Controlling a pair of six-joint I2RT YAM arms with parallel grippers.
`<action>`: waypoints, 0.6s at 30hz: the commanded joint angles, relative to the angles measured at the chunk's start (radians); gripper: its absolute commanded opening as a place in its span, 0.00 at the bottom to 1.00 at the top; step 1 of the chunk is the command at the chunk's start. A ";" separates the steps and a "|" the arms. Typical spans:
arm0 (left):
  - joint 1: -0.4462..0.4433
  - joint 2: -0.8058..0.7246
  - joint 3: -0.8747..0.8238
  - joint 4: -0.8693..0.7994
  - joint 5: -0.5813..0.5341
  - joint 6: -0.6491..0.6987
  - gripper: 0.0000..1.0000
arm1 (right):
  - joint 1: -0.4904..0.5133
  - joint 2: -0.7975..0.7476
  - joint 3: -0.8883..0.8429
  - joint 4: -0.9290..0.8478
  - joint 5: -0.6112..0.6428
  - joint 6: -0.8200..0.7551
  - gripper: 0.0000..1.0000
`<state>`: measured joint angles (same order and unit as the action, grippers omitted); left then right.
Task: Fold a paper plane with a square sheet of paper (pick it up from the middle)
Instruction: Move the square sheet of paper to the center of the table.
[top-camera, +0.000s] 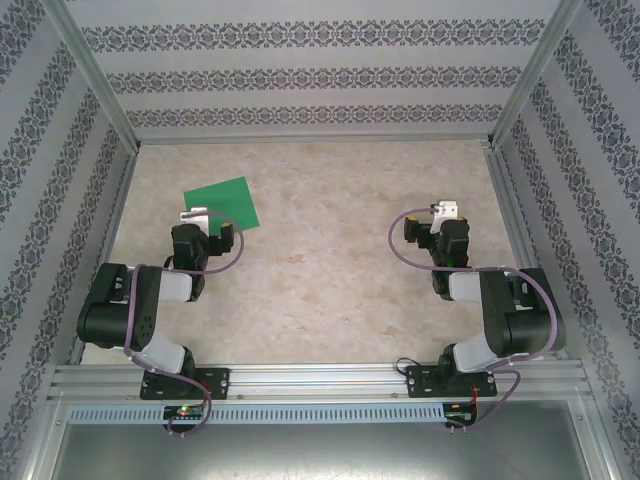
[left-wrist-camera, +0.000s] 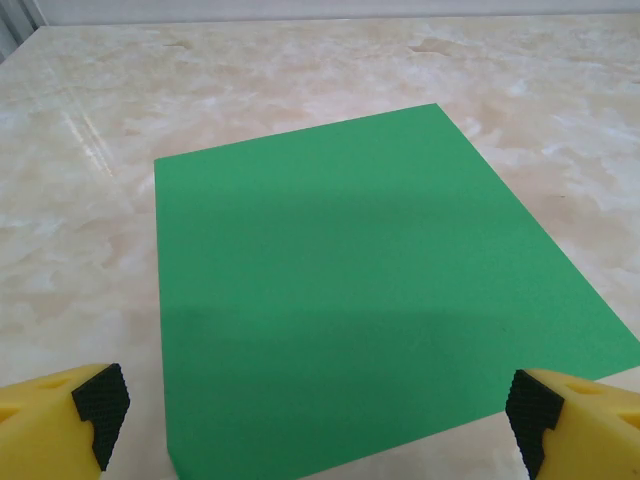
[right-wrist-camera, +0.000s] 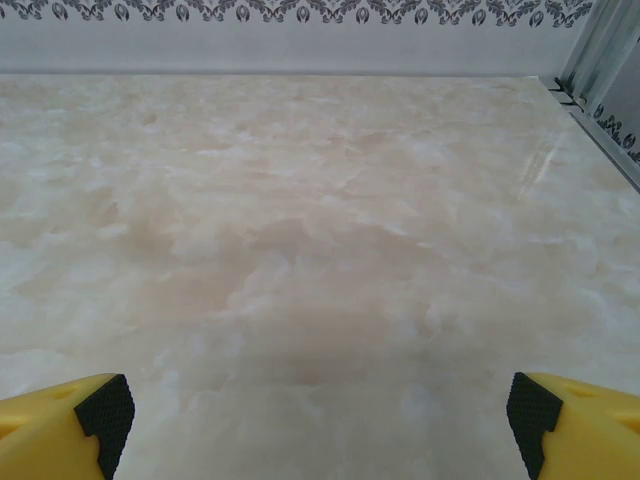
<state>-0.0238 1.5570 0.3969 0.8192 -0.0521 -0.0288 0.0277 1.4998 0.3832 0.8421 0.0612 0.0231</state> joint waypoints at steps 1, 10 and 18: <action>0.015 0.004 0.011 0.020 0.011 0.014 1.00 | -0.008 0.000 0.013 0.012 -0.020 0.006 0.98; 0.016 0.003 0.010 0.021 0.011 0.013 1.00 | -0.008 -0.001 0.013 0.012 -0.020 0.006 0.98; 0.016 0.003 0.011 0.021 0.013 0.013 1.00 | -0.011 -0.001 0.016 0.009 -0.026 0.006 0.98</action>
<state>-0.0238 1.5570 0.3969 0.8192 -0.0521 -0.0292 0.0277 1.4998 0.3832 0.8417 0.0608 0.0231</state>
